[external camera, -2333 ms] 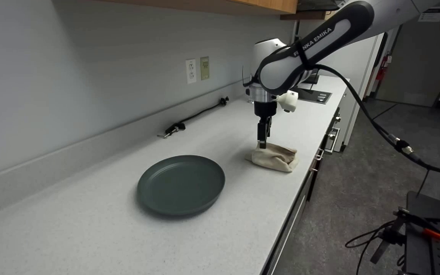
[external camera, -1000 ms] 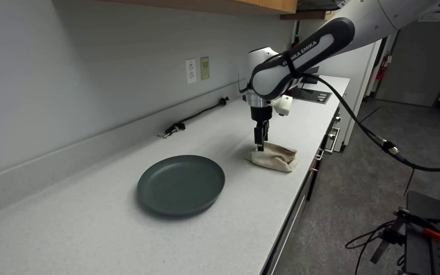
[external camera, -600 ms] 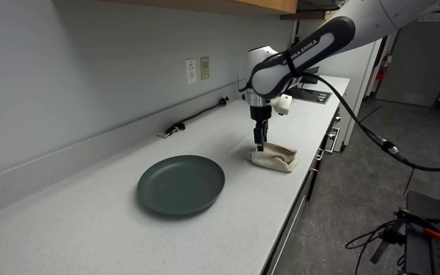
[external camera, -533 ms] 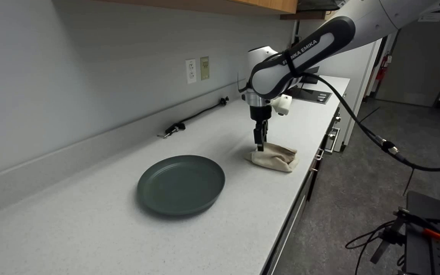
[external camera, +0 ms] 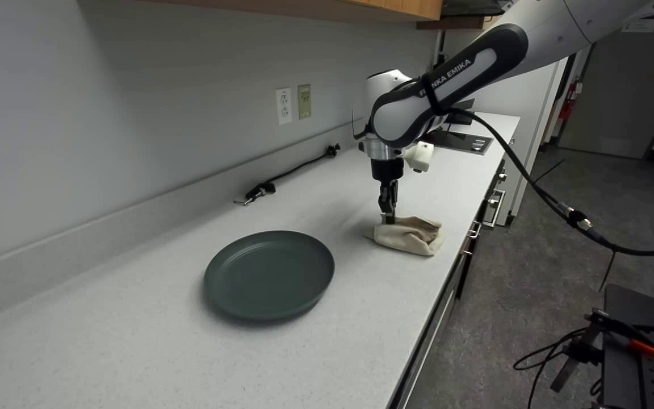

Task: Unfold the towel

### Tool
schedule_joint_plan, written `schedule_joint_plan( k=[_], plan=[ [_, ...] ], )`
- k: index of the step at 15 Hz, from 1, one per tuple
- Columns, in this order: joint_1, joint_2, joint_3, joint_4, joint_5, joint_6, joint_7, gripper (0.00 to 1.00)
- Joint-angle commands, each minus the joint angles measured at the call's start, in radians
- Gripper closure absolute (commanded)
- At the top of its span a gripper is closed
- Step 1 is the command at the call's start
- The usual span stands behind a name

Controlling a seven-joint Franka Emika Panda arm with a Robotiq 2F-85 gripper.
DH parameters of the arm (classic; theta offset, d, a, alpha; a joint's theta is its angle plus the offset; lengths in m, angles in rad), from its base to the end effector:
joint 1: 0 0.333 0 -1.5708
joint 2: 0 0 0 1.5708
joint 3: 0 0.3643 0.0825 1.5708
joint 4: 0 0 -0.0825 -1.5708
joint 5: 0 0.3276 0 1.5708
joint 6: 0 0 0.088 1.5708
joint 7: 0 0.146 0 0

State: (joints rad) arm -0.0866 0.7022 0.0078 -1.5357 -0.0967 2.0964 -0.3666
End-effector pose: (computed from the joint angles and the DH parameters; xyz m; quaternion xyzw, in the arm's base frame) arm 0.6707 -0.0618 0.2633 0.9824 0.1690 -0.0771 0.0209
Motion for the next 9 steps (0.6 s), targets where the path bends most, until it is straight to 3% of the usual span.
schedule_joint_plan(
  k=[1,9],
  plan=[
    [0.005,-0.026,0.0,-0.007,-0.008,-0.018,0.024,1.0],
    [-0.001,-0.23,-0.031,-0.105,-0.03,-0.017,0.048,1.0]
  ],
)
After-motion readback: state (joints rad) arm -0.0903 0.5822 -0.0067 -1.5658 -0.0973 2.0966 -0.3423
